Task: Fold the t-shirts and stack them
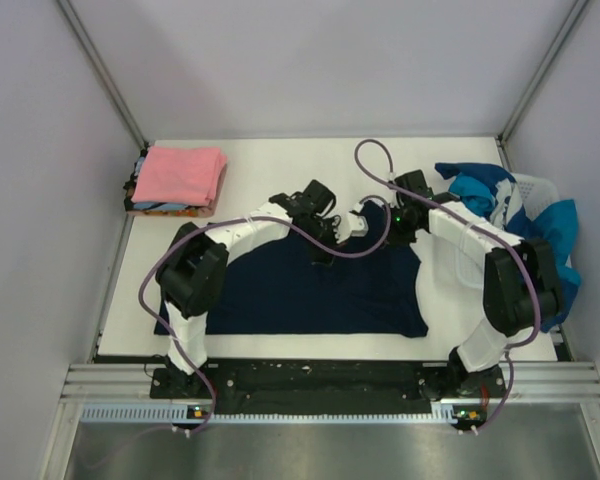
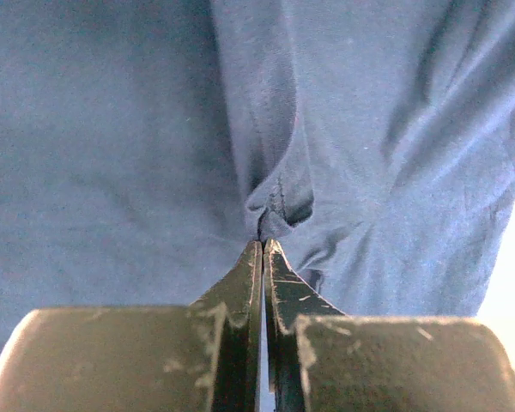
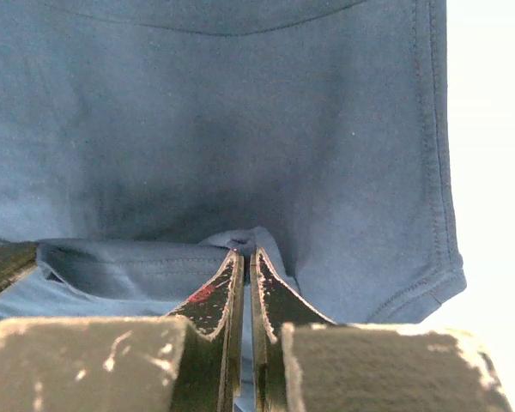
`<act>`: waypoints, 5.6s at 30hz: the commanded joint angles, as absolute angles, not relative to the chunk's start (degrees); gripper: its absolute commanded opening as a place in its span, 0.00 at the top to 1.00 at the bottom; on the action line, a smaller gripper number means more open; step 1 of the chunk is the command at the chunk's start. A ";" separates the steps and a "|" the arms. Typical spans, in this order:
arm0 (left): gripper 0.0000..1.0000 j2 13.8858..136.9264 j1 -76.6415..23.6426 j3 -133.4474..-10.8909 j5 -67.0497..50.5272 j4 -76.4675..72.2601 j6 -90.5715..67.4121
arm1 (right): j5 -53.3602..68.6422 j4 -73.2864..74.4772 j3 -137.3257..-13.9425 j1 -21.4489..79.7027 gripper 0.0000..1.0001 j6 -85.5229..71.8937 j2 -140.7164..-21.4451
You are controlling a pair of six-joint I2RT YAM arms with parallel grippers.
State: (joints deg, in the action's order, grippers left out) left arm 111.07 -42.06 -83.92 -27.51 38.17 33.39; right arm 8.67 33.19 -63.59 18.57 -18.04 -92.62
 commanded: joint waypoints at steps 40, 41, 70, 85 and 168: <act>0.56 69.97 -24.87 -40.36 -9.68 47.56 54.67 | 7.13 45.62 -41.58 18.37 0.80 -29.36 -77.43; 0.56 69.53 -24.96 -37.99 -7.93 45.72 54.23 | 5.47 45.44 -41.40 18.37 0.93 -29.53 -78.04; 0.51 61.62 -22.95 -38.42 -1.26 57.93 54.39 | 5.10 49.57 -41.48 10.19 0.30 -31.55 -68.47; 0.55 66.62 4.13 -52.98 -16.94 61.71 58.54 | 1.15 44.38 -50.78 14.50 0.35 -26.74 -69.61; 1.00 71.54 16.61 -52.29 -6.23 39.90 64.51 | 13.97 39.28 -50.01 17.05 1.00 -17.93 -71.64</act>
State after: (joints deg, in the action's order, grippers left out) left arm 70.08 15.62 -51.24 -4.51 41.32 61.04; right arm 13.69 37.82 -51.22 16.49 -17.19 -75.59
